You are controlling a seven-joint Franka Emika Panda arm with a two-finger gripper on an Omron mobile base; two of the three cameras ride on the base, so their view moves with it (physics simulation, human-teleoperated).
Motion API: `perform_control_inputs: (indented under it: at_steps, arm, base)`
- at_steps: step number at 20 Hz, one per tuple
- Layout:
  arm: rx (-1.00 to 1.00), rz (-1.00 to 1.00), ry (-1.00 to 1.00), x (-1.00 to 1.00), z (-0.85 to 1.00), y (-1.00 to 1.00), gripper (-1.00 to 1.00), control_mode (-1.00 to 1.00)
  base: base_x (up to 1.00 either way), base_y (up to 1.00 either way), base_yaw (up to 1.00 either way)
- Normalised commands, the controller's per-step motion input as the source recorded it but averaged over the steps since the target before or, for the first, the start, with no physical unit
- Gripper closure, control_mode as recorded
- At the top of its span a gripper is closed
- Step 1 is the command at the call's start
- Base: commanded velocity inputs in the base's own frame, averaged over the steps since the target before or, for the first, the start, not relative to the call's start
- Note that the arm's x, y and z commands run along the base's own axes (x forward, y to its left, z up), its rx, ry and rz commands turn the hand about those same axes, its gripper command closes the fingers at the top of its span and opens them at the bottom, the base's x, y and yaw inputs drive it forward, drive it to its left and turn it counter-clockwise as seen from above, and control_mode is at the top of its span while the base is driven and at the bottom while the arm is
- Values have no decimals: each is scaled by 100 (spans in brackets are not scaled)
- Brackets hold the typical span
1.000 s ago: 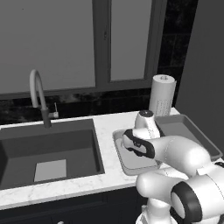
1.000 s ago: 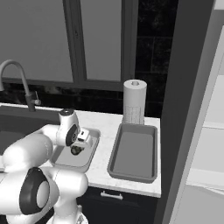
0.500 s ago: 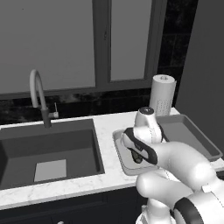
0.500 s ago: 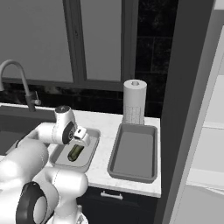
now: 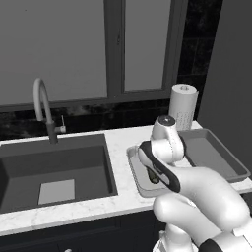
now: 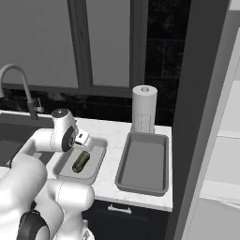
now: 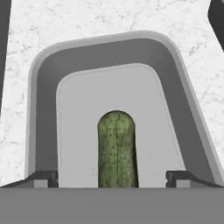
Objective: Place one cucumber and one chicken drumstick in each tupperware on the nearby counter, to pack two identical lunches.
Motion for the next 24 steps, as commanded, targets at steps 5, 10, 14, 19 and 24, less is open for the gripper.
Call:
perform_control_inputs:
  at_steps: [5,10,14,19,24]
  arm:
    - [0,-1,0,-44,48,2,-100,-100]
    - [0,0,0,-39,0,0,-100,-100]
    - [0,0,0,-41,0,0,-100,-100]
    - [0,0,-1,-29,0,0,-100,100]
    - [0,0,0,0,0,0,-100,100]
  base:
    - [0,0,0]
    - [0,0,0]
    - [0,0,0]
    - [-23,0,0]
    - [-95,0,0]
